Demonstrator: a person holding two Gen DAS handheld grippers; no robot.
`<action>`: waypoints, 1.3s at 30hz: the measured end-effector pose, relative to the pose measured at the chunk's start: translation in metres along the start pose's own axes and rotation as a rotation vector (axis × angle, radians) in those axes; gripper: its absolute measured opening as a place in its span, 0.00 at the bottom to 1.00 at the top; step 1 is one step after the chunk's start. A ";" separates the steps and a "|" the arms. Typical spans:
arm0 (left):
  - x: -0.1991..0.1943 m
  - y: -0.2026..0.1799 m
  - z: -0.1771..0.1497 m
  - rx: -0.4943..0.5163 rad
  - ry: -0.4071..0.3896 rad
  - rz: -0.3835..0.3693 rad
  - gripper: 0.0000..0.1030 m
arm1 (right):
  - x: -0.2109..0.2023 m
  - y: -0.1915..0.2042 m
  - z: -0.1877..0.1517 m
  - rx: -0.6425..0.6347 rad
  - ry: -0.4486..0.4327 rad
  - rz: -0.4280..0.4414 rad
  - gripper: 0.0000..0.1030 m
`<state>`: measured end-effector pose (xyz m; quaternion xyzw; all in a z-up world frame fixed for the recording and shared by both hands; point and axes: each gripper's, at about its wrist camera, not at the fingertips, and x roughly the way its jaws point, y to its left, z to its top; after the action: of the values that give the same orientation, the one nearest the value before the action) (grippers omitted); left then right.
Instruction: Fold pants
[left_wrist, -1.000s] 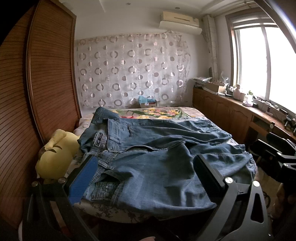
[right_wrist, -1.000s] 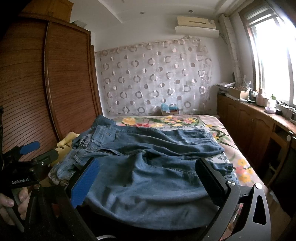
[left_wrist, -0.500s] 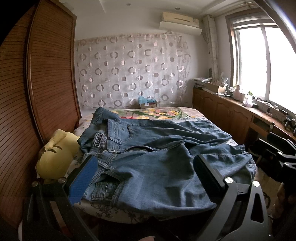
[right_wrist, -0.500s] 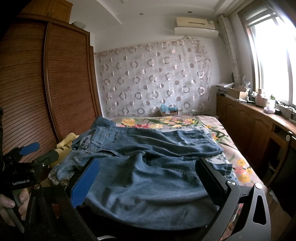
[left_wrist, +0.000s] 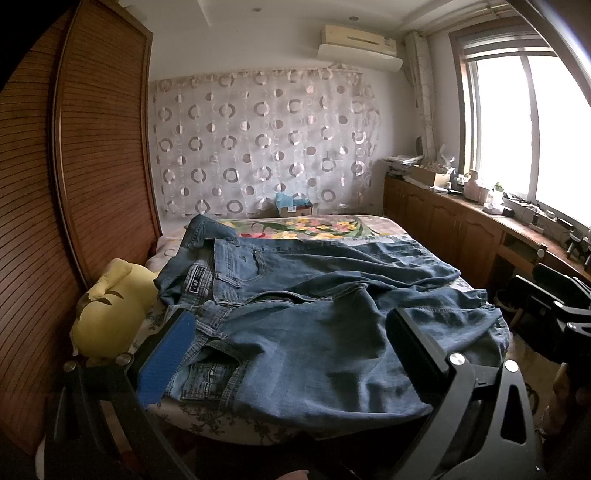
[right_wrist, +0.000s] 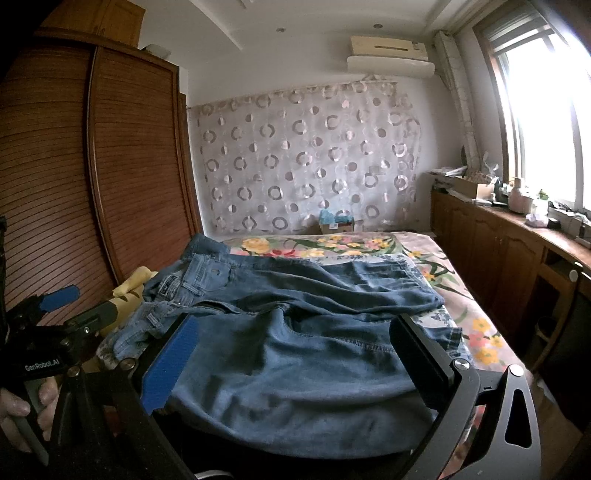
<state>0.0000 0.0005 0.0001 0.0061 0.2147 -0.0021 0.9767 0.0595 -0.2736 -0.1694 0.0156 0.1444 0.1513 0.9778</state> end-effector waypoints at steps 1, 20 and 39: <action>0.000 0.000 0.000 -0.001 0.000 0.001 1.00 | 0.000 0.000 0.000 0.000 0.001 0.001 1.00; 0.000 0.000 0.000 -0.001 -0.001 0.000 1.00 | 0.000 0.001 0.000 0.003 -0.001 -0.001 1.00; 0.000 0.000 -0.005 0.002 0.006 0.011 1.00 | 0.000 -0.004 -0.003 0.003 0.003 -0.011 1.00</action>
<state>-0.0021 0.0006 -0.0041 0.0082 0.2177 0.0030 0.9760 0.0602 -0.2775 -0.1723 0.0160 0.1464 0.1458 0.9783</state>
